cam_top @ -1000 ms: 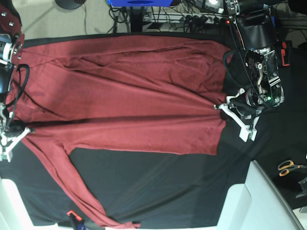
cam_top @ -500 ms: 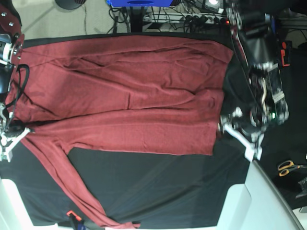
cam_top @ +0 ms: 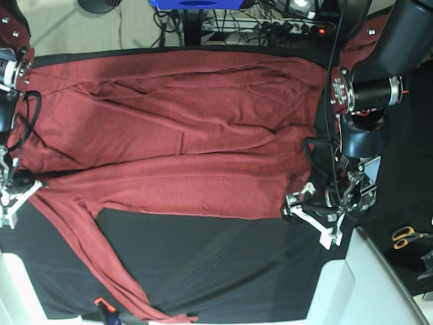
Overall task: Fold the T-shirt properly
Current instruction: 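Drag the held side edge with the left gripper toward the right gripper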
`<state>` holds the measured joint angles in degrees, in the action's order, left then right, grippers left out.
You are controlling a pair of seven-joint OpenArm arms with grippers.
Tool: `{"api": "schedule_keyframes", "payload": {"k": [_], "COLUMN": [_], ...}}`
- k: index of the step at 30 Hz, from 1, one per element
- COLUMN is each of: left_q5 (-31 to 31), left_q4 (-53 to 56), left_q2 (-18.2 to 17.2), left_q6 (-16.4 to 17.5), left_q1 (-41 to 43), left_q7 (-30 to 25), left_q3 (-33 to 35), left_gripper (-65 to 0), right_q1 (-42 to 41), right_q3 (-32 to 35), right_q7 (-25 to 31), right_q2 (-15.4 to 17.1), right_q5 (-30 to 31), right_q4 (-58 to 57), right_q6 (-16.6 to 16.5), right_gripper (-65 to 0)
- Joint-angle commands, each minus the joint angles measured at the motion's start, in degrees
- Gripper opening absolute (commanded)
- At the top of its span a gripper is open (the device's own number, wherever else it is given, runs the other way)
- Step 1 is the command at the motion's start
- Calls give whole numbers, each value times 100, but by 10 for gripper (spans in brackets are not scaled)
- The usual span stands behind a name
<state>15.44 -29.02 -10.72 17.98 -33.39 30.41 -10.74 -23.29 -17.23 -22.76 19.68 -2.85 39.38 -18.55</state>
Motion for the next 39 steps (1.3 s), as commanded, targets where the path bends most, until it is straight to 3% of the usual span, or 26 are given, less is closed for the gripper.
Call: {"api": "schedule_keyframes", "payload": {"k": [1, 7, 20, 22, 26, 31, 39], "left_q5": [43, 43, 34, 34, 34, 34, 34], "left_q4": [75, 471, 805, 831, 831, 805, 743], "left_q2": [-84, -75, 48, 57, 101, 101, -31], "left_q6": [0, -44, -123, -123, -123, -123, -123], "left_q1": [-244, -323, -349, -340, -305, -305, -437], "left_q7": [-162, -505, -488, -488, -496, -496, -505], "left_q3": [33, 41, 50, 50, 50, 50, 41], "left_gripper": [-202, -202, -216, -270, -459, -650, -650], "right_q1": [-163, -181, -181, -172, -172, -172, -172], "right_q3": [-4, 5, -4, -22, -22, -13, -4], "right_q7": [109, 118, 118, 118, 118, 118, 127], "right_q2": [102, 102, 102, 102, 111, 111, 111], "right_q5": [17, 17, 17, 17, 17, 17, 17], "right_q4": [102, 102, 102, 102, 102, 102, 102], "right_q6": [22, 30, 30, 30, 30, 30, 22], "right_gripper": [-648, -648, -648, -648, -648, -648, -648]}}
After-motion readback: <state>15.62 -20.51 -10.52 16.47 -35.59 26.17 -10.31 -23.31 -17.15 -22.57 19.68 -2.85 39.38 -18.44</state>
